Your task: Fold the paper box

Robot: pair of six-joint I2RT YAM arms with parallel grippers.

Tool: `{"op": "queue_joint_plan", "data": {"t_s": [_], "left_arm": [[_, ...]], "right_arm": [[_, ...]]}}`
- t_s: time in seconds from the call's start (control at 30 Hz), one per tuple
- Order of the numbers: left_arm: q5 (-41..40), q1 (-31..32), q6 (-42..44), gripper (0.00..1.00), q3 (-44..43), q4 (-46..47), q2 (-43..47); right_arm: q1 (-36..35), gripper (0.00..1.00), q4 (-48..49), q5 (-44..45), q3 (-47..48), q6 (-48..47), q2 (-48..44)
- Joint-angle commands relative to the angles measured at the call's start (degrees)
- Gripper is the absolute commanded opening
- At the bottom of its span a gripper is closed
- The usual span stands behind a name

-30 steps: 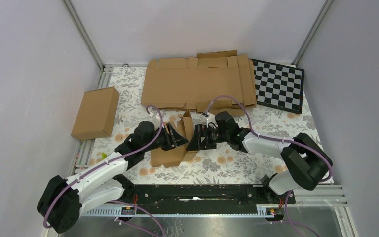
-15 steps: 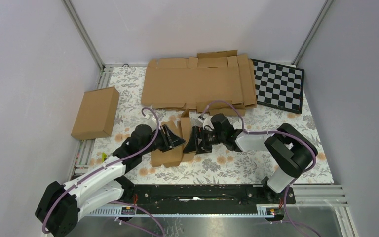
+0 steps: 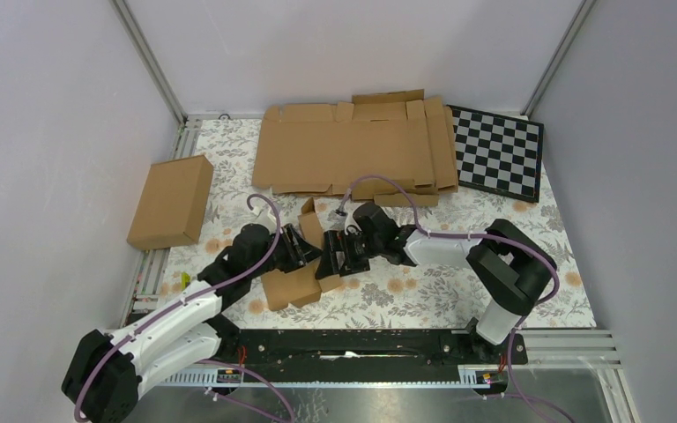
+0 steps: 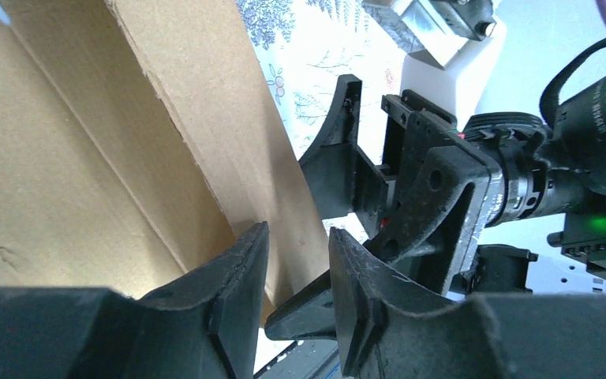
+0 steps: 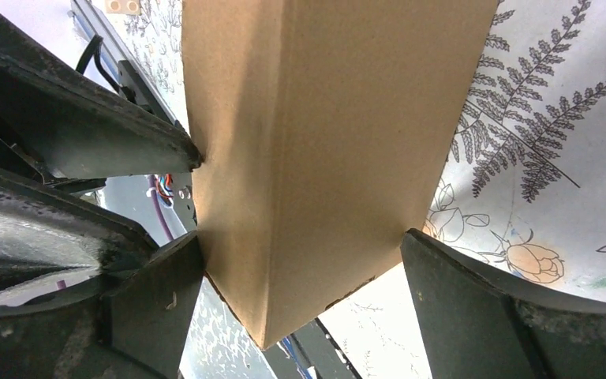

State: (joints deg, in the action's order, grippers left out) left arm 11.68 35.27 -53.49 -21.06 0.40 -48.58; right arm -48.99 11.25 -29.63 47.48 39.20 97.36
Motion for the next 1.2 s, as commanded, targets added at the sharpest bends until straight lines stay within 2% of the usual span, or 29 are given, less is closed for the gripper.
{"op": "queue_joint_plan", "data": {"t_s": [0.0,0.17,0.27,0.47,0.57,0.67,0.77,0.9,1.0,1.03,1.17], "left_arm": [[-1.5,0.0,1.7,0.37,-1.2,-1.3,1.7],[-2.3,-0.7,2.3,0.38,-1.6,-3.6,2.9],[-1.1,-2.0,2.3,0.41,-1.7,-3.6,3.5],[2.2,-4.2,2.7,0.45,-3.2,-4.4,3.5],[1.6,-4.6,3.5,0.47,-4.6,-7.8,4.1],[-3.0,-5.2,5.6,0.52,-7.5,-15.5,5.2],[-9.4,-6.2,6.9,0.62,-11.0,-24.0,5.2],[-16.2,-7.7,5.7,0.79,-13.5,-31.0,4.6],[-23.4,-8.1,2.0,0.96,-14.1,-35.8,5.2],[-26.1,-8.2,0.4,0.99,-14.1,-37.5,6.0],[-34.2,-8.5,-4.1,0.99,-12.0,-40.2,8.3]], "right_arm": [[-0.4,1.00,-7.3,5.7,1.6,-3.9,0.0],[-0.3,1.00,-13.6,6.6,5.7,-7.3,-5.5],[0.0,1.00,-17.8,7.7,8.5,-9.4,-8.1],[2.0,1.00,-19.4,7.7,8.3,-10.8,-11.7],[2.3,1.00,-22.3,10.4,9.3,-12.3,-12.2],[2.2,1.00,-25.6,12.7,12.0,-13.9,-11.6],[2.2,1.00,-28.4,13.5,16.2,-15.2,-9.5],[2.1,1.00,-31.7,14.3,22.4,-16.3,-4.9],[1.3,1.00,-33.2,14.7,26.0,-16.5,-1.7],[0.8,1.00,-33.9,15.3,27.4,-16.6,-0.7],[-1.0,1.00,-34.5,17.5,30.2,-16.4,2.6]]}}
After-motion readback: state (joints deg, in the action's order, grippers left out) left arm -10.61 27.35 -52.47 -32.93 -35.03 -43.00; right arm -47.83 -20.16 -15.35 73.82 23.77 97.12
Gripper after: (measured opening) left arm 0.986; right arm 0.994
